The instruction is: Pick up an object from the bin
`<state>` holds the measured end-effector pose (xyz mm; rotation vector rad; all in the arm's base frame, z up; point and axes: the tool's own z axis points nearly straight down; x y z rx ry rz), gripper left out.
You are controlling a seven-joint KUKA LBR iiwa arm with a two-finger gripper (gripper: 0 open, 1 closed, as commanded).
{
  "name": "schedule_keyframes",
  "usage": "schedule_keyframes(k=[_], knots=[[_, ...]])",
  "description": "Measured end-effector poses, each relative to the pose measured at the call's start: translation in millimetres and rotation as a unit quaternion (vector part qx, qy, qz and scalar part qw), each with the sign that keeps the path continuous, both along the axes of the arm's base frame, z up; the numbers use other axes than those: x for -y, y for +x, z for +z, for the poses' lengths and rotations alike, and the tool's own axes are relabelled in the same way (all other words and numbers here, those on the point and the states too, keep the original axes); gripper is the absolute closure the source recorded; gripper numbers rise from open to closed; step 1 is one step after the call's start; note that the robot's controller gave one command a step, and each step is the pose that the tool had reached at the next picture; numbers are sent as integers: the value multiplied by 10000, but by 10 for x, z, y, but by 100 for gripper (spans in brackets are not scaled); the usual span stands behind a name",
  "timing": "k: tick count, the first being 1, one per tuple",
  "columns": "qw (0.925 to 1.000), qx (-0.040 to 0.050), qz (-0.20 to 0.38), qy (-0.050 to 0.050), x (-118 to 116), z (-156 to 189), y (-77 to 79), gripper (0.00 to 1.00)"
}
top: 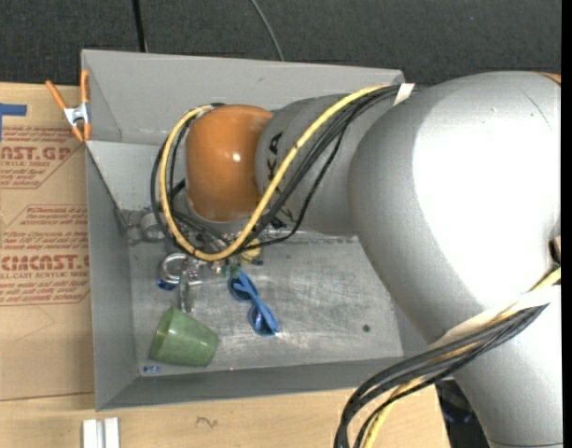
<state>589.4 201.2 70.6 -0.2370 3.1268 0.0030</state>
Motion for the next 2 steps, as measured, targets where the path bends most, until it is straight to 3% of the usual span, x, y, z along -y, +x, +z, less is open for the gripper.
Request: schedule_keyframes(k=[1,2], knots=[[10000,-6,-13,7,5,17,-1,100],[9997,19,232,4,9,1547,-348,100]])
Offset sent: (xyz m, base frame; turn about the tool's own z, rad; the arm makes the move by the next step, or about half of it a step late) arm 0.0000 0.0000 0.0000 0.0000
